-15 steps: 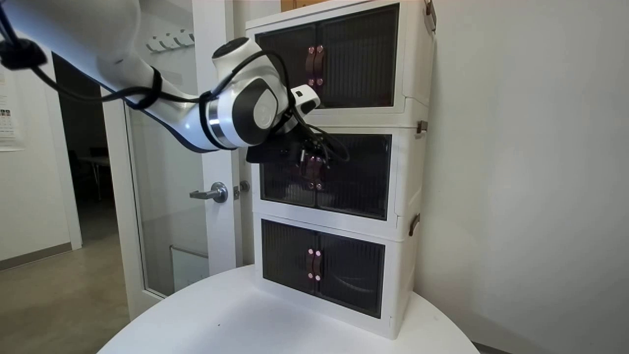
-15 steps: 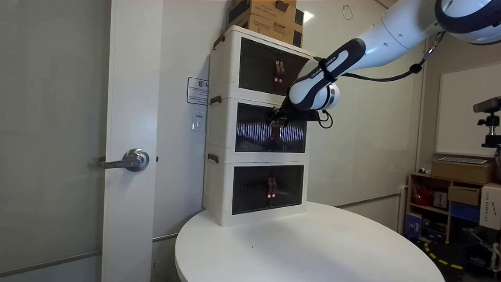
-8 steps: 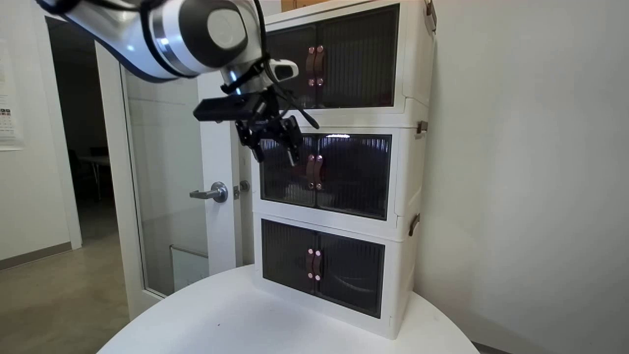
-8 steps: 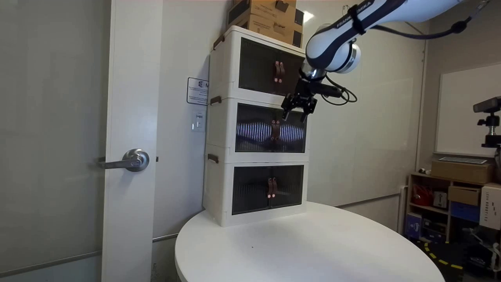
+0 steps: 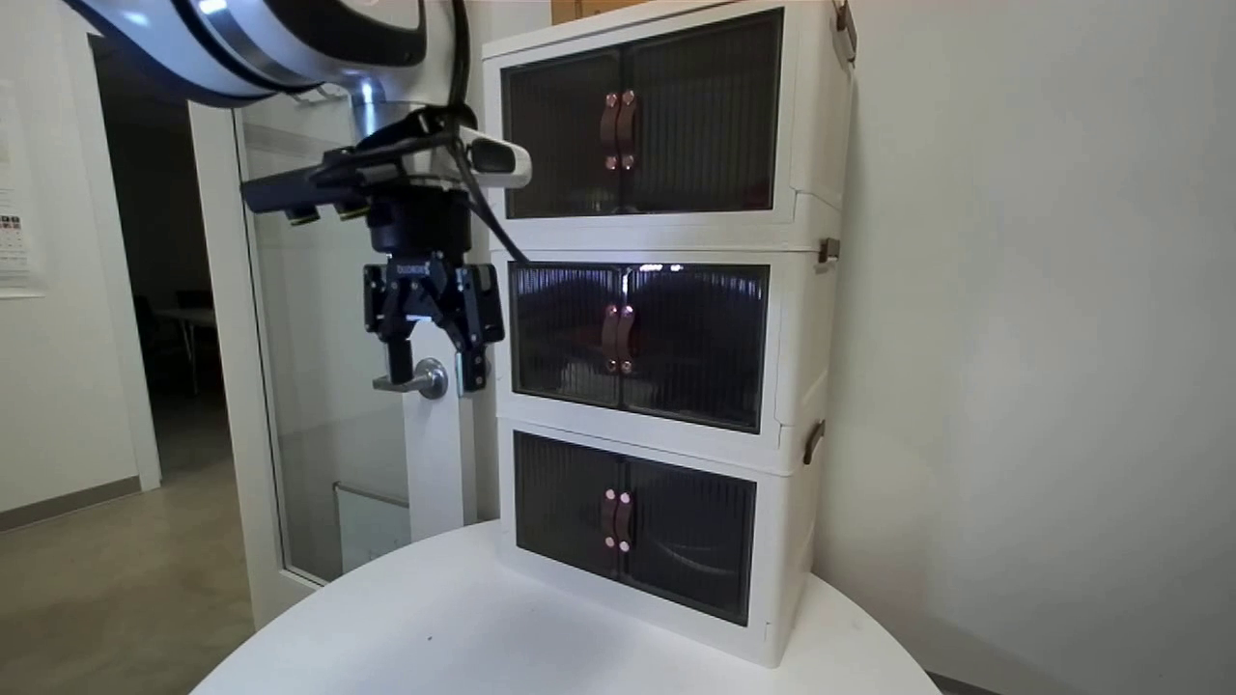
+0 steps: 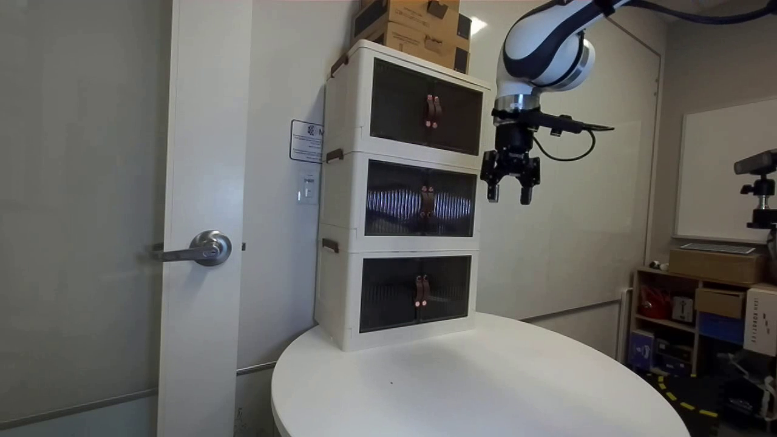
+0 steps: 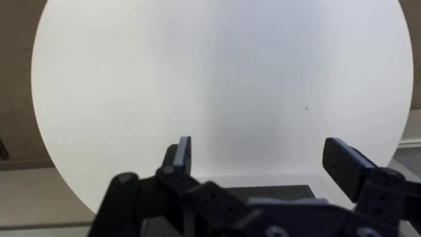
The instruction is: Close the doors of the middle shelf
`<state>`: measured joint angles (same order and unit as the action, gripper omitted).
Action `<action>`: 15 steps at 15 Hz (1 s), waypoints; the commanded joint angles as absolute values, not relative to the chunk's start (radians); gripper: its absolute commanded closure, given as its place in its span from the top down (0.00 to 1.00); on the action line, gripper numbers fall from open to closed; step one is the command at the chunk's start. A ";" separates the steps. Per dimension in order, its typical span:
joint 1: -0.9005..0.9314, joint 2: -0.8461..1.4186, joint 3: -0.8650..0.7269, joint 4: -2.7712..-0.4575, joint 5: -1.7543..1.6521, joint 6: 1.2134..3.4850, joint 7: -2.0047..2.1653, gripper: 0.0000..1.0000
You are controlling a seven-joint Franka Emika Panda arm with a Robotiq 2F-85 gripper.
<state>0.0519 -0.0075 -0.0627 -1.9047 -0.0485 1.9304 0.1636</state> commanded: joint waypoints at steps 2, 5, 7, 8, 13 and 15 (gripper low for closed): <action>0.040 -0.180 -0.016 -2.197 -0.049 2.012 0.226 1.00; 0.054 -0.295 0.029 -2.370 -0.045 2.141 0.234 1.00; 0.063 -0.377 0.069 -2.490 -0.048 2.241 0.263 1.00; 0.067 -0.424 0.089 -2.551 -0.040 2.281 0.288 1.00; 0.054 -0.404 0.105 -2.532 -0.040 2.255 0.274 1.00; 0.052 -0.412 0.104 -2.535 -0.039 2.255 0.273 1.00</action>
